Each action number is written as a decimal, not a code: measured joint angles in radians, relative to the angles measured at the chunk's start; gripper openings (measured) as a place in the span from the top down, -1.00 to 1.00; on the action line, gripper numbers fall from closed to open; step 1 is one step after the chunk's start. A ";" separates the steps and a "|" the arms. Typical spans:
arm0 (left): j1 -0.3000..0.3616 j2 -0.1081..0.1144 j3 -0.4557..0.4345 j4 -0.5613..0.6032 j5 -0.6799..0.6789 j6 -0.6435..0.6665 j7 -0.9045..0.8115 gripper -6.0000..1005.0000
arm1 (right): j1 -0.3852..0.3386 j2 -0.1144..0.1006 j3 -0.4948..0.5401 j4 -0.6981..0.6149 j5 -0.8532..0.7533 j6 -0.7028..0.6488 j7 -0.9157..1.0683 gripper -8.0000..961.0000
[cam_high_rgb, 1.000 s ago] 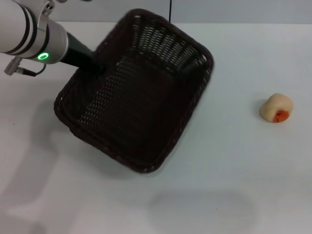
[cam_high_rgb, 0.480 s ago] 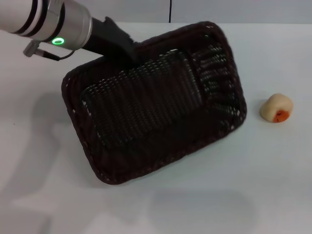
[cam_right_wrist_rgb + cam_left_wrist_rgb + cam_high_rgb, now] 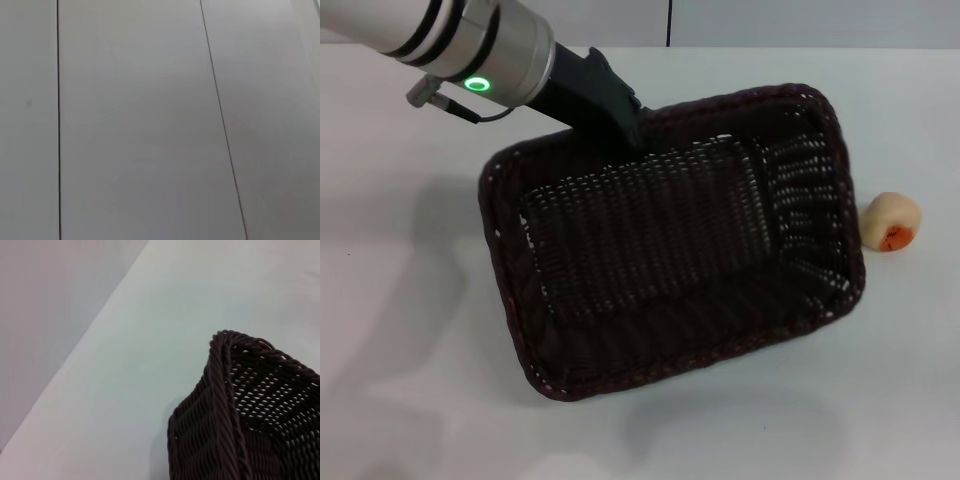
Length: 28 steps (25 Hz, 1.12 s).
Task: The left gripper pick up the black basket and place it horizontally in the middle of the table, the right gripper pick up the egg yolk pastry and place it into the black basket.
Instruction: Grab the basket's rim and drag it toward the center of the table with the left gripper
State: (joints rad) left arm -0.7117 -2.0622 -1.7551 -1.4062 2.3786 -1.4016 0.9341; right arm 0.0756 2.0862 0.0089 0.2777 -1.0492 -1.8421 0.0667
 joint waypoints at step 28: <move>-0.204 -0.001 -0.049 0.398 -0.146 -0.018 0.246 0.62 | 0.004 0.000 -0.009 0.002 -0.003 -0.003 -0.005 -0.75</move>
State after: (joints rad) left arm -0.9154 -2.0633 -1.8045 -1.0080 2.2325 -1.4195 1.1801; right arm 0.0800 2.0862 0.0000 0.2796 -1.0519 -1.8453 0.0617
